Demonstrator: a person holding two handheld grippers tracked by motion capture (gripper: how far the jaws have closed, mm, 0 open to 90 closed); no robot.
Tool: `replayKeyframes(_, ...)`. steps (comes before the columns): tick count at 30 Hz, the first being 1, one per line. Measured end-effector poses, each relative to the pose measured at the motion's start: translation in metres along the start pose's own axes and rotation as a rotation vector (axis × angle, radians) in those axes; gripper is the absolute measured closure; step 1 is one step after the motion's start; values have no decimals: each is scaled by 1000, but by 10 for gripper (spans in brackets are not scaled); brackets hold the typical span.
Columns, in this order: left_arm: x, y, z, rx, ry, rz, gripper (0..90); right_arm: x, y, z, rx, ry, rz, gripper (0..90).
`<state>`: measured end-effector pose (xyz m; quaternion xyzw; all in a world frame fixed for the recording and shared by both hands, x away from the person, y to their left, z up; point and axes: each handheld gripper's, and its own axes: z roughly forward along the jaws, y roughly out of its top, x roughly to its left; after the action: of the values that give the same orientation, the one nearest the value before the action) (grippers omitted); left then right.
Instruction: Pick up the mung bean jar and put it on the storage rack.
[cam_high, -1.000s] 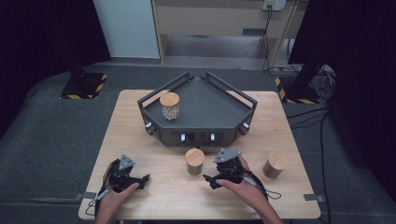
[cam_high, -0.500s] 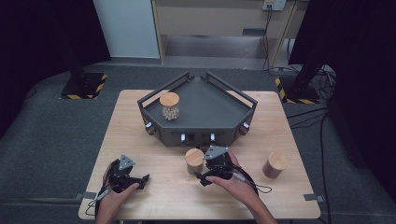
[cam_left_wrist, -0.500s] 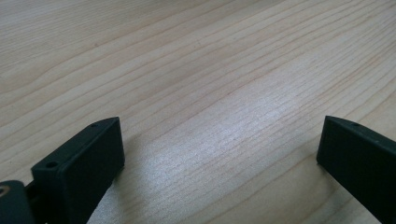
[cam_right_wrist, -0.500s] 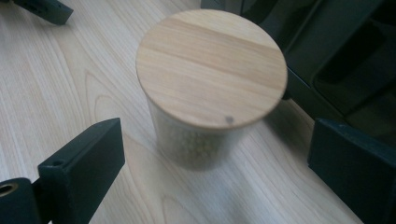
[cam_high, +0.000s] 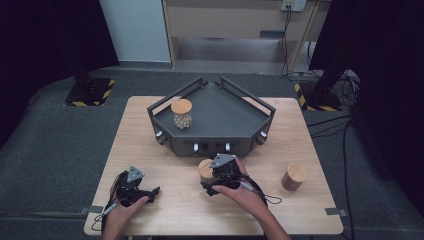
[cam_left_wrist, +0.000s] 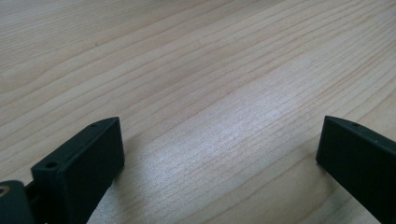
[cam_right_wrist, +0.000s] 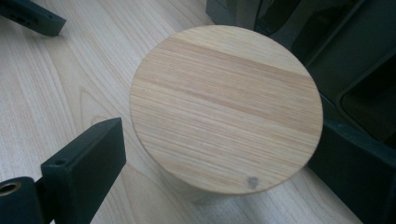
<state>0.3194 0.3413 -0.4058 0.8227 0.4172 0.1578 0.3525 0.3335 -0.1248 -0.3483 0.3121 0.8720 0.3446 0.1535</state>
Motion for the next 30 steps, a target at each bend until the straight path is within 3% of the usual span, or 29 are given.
replayKeyframes(19, 0, 0, 0, -1, 1, -1, 0, -5, 4, 11, 13, 11, 41, 137)
replayKeyframes(30, 0, 0, 0, -1, 1, -1, 0, -5, 4, 12, 3, 19, 59, 240)
